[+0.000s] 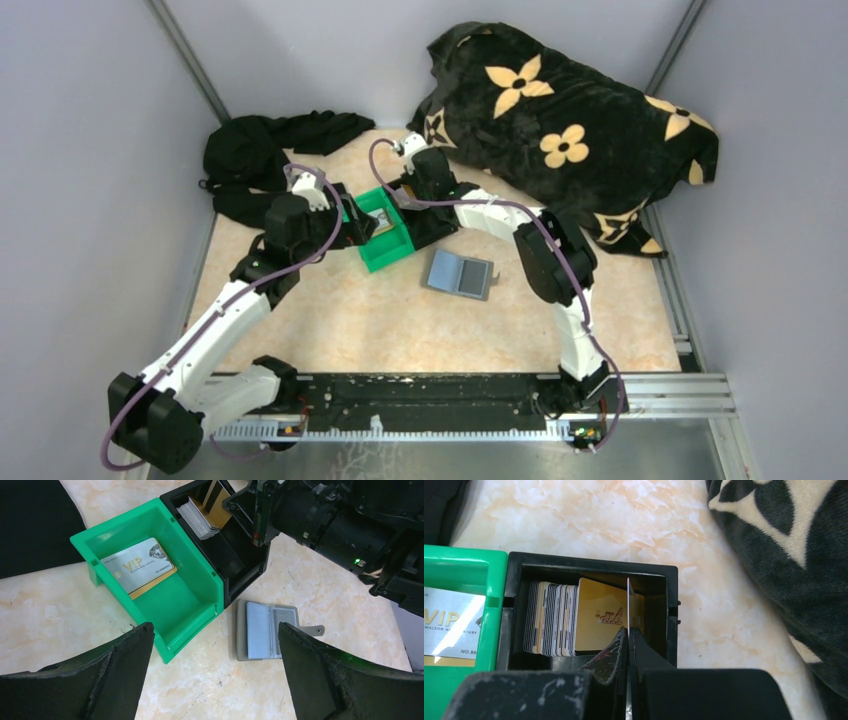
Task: Take the credit cards out of the card holder
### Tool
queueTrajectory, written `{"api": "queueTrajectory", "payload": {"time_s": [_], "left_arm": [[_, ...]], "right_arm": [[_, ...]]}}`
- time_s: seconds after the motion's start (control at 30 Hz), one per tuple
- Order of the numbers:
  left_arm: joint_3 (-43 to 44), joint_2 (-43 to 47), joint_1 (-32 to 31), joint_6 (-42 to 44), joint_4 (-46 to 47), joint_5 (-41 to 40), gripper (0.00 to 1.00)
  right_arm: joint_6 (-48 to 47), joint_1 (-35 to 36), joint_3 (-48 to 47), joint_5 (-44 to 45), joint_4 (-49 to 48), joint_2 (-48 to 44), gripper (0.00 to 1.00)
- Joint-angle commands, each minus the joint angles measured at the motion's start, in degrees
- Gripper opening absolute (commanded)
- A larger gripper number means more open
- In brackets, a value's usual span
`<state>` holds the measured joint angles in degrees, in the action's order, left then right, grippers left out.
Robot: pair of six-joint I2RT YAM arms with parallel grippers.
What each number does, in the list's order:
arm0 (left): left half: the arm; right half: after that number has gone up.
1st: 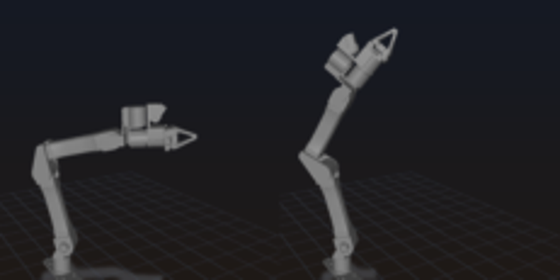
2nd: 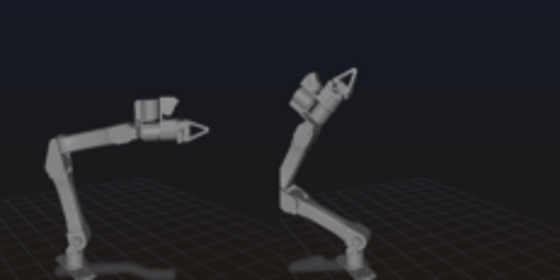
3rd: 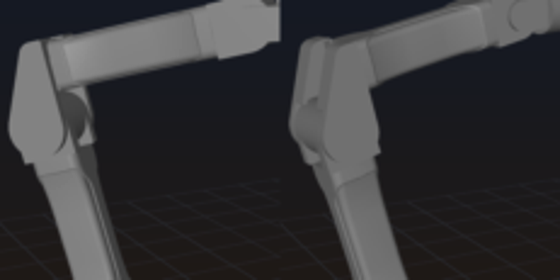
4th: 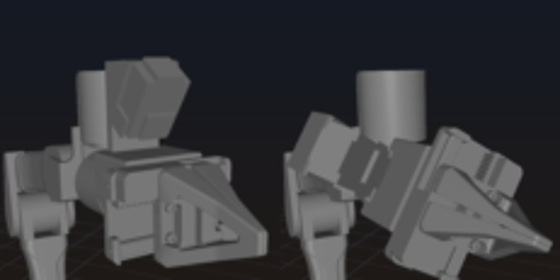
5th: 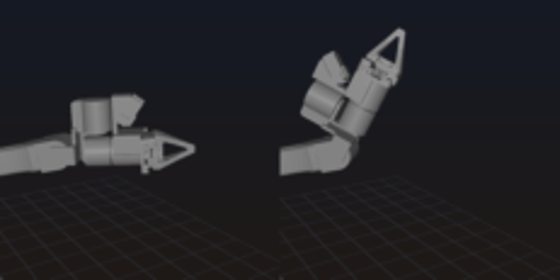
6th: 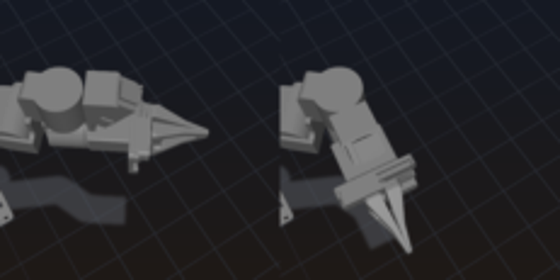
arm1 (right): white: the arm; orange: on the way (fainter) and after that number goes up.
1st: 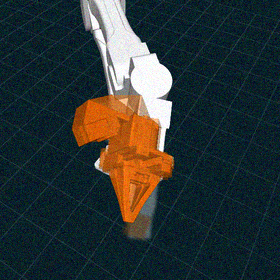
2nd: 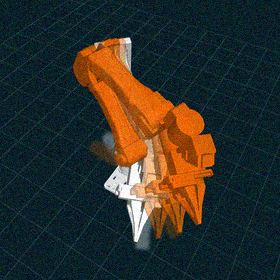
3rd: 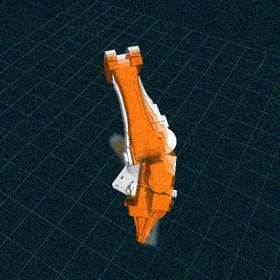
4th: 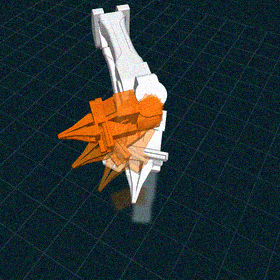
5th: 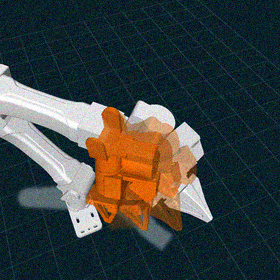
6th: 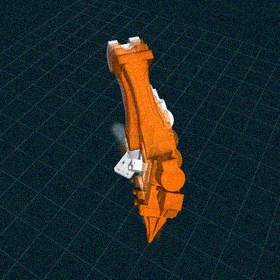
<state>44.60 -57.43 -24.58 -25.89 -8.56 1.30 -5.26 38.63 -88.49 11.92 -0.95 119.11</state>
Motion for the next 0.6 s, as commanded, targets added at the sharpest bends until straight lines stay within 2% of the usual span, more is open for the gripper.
{"api": "queueTrajectory", "payload": {"time_s": [0.0, 0.4, 0.43, 0.57], "left_arm": [[-0.71, -0.24, 0.68, 0.24, 1.09, 1.14, 0.99], [-0.97, -1.02, 1.00, -0.02, 1.67, 2.22, 0.99], [-1.06, -1.08, 1.02, -0.08, 1.62, 2.36, 0.99], [-1.10, -1.20, 1.12, -0.15, 1.91, 2.80, 0.99]], "right_arm": [[-1.29, 1.38, 0.71, 0.12, -2.41, 2.07, 0.00], [-0.55, 1.62, 1.94, -0.61, -2.97, 3.18, 0.00], [-0.48, 1.67, 2.45, -0.76, -3.45, 2.77, 0.02], [-0.73, 1.71, 2.90, -0.46, -4.19, 1.12, 0.26]]}}
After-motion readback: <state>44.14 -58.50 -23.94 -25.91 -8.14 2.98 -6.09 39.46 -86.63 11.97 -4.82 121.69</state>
